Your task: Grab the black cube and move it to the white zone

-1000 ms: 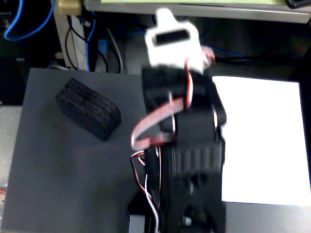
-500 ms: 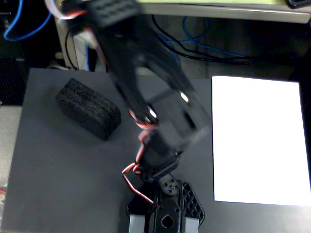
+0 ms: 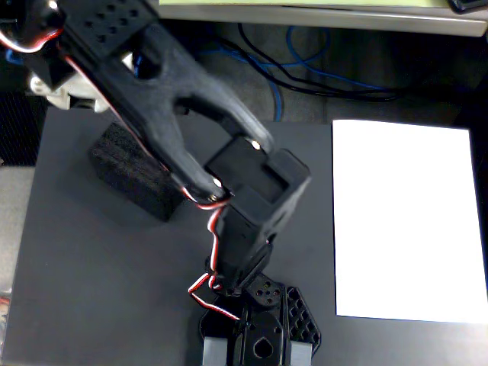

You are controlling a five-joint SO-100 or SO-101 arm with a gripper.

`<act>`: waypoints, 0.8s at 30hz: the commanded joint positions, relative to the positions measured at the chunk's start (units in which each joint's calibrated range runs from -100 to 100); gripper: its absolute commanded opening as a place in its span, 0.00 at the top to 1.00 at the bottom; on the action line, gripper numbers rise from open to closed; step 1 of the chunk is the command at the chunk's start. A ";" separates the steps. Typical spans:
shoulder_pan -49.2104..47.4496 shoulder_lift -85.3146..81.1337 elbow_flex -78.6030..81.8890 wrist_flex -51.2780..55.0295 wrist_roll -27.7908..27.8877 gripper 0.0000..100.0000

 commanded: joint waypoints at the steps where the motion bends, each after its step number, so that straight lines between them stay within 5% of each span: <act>1: -0.48 -5.83 -4.56 2.05 3.29 0.89; 11: 0.48 -6.92 13.67 1.97 12.36 0.89; 19: 14.39 -6.92 15.48 1.97 22.47 0.89; 24: 16.08 -6.67 15.57 2.05 23.67 0.89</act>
